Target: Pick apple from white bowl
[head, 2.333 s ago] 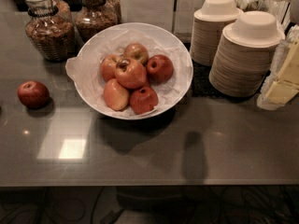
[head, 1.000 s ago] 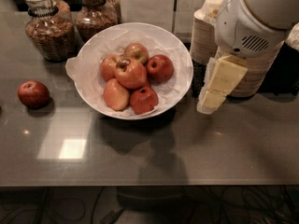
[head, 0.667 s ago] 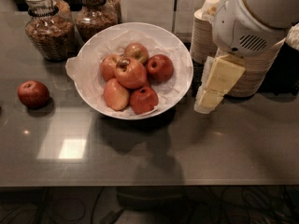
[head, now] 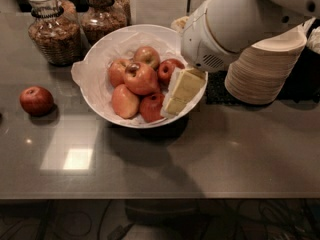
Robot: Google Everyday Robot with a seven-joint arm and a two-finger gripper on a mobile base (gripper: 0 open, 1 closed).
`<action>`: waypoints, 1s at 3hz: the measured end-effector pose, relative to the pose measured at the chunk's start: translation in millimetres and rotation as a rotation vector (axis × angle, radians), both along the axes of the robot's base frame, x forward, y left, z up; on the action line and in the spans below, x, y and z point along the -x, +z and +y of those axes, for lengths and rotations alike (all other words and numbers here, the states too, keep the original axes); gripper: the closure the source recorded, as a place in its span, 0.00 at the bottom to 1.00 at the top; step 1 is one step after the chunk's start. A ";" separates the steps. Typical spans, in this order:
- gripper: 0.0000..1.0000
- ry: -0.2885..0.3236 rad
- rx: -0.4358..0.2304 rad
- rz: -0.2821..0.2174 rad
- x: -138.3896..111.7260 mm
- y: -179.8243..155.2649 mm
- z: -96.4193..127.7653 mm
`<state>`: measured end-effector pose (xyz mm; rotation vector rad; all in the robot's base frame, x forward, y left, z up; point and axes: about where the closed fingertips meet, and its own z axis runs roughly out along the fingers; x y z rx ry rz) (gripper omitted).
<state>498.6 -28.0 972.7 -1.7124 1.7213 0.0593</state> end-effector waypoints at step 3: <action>0.00 0.172 -0.136 -0.057 -63.2 -50.3 43.3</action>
Offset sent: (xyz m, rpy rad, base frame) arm 0.0747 0.0700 -0.0223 0.1864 -0.1444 0.1933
